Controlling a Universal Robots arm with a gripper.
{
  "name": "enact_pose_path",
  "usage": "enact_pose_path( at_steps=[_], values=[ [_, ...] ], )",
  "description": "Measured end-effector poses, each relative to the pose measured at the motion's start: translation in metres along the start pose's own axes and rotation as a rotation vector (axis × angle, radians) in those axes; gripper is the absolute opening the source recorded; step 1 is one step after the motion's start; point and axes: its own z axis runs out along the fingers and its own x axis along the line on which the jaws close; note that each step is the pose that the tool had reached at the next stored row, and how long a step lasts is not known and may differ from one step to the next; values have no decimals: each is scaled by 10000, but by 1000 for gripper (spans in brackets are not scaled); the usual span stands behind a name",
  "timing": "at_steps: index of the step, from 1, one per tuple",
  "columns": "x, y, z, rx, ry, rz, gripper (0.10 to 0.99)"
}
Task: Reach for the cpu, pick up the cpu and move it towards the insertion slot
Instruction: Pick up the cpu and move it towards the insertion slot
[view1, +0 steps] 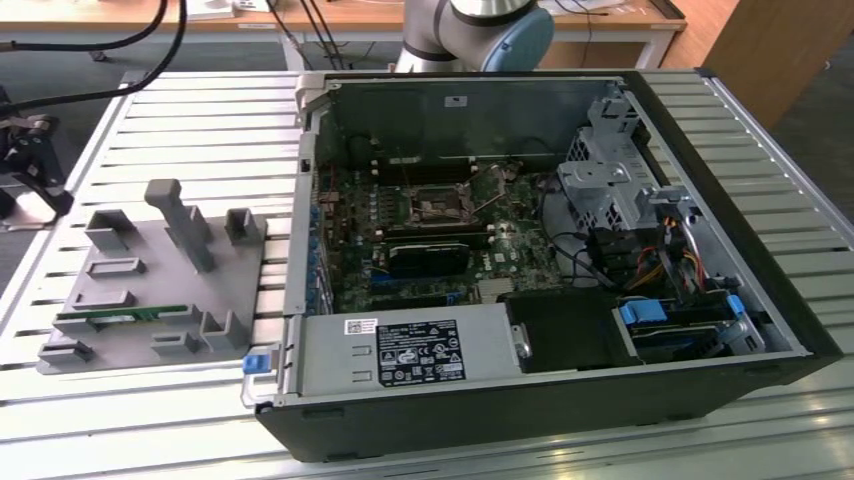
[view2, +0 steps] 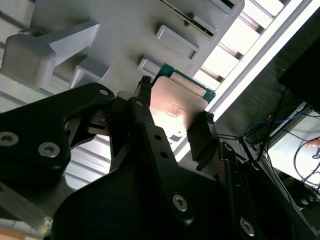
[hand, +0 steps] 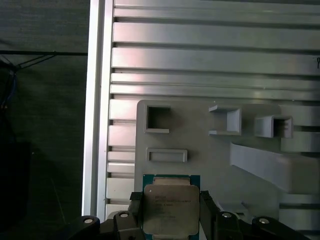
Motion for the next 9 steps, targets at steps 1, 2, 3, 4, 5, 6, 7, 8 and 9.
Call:
enact_pose_path(
  at_steps=[1,2,3,4,5,6,7,8,9],
  values=[
    [0,0,-9,0,-1,0,537],
    [0,1,-19,-1,-1,0,537],
    [0,1,-29,0,0,0,537],
    [0,2,-39,-1,0,1,537],
    [0,2,-49,0,0,1,537],
    [0,3,-60,0,0,1,537],
    [-1,3,-70,0,0,1,537],
    [0,3,-82,0,0,2,537],
    [0,4,-95,0,0,3,537]
  ],
)
